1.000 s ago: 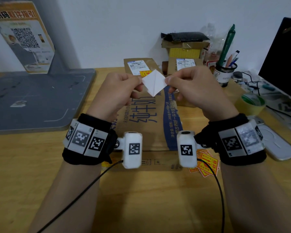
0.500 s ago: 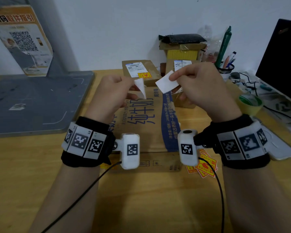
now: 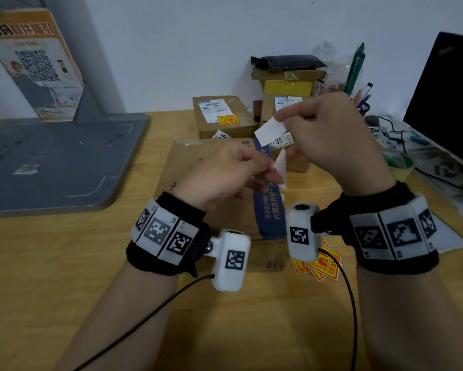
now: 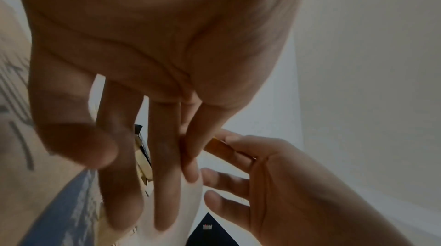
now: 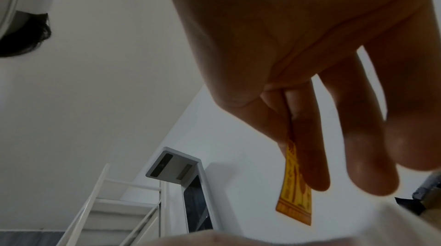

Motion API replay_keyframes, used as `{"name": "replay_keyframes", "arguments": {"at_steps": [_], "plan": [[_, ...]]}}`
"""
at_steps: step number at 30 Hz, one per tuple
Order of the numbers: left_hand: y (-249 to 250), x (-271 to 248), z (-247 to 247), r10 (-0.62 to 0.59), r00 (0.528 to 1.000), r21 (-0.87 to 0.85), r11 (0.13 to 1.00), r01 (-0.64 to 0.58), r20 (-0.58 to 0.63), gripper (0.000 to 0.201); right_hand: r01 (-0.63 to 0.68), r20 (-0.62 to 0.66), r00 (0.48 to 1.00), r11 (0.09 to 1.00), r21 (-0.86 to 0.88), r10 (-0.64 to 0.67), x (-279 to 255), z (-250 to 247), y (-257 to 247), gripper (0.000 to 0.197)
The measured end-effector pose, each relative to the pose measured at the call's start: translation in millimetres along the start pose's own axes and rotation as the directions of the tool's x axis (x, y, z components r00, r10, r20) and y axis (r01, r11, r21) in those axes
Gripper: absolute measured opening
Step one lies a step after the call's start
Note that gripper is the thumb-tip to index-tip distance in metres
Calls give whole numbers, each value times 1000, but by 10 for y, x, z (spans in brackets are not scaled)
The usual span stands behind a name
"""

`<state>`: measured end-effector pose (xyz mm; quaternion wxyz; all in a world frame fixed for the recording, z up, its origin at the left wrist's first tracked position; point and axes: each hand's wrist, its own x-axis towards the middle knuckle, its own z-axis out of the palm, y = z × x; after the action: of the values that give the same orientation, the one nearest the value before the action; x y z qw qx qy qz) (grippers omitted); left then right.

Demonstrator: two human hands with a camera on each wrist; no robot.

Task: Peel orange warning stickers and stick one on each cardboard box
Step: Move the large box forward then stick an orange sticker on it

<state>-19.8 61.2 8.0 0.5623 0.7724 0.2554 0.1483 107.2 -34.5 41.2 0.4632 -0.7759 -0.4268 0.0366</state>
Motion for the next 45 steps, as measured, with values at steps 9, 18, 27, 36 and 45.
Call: {"name": "replay_keyframes", "arguments": {"at_steps": [9,18,27,36,45], "plan": [[42,-119,4,-37,999,97,995,38,-12,24,-61,12,998,998,12,61,-127,-17,61,28],[264,-329,-50,184,957,205,969,-139,-222,16,-101,66,993,995,-3,101,-334,-53,-203,22],[241,-571,-97,190,953,184,972,-148,-236,11,-23,121,992,999,-28,26,-582,-121,-423,19],[174,-734,-209,83,964,74,995,-66,-253,10,-63,105,992,996,-56,69,-697,-79,-340,49],[16,-847,-298,-32,955,-34,999,23,-295,12,-193,223,960,978,77,172,-807,72,-198,21]]}}
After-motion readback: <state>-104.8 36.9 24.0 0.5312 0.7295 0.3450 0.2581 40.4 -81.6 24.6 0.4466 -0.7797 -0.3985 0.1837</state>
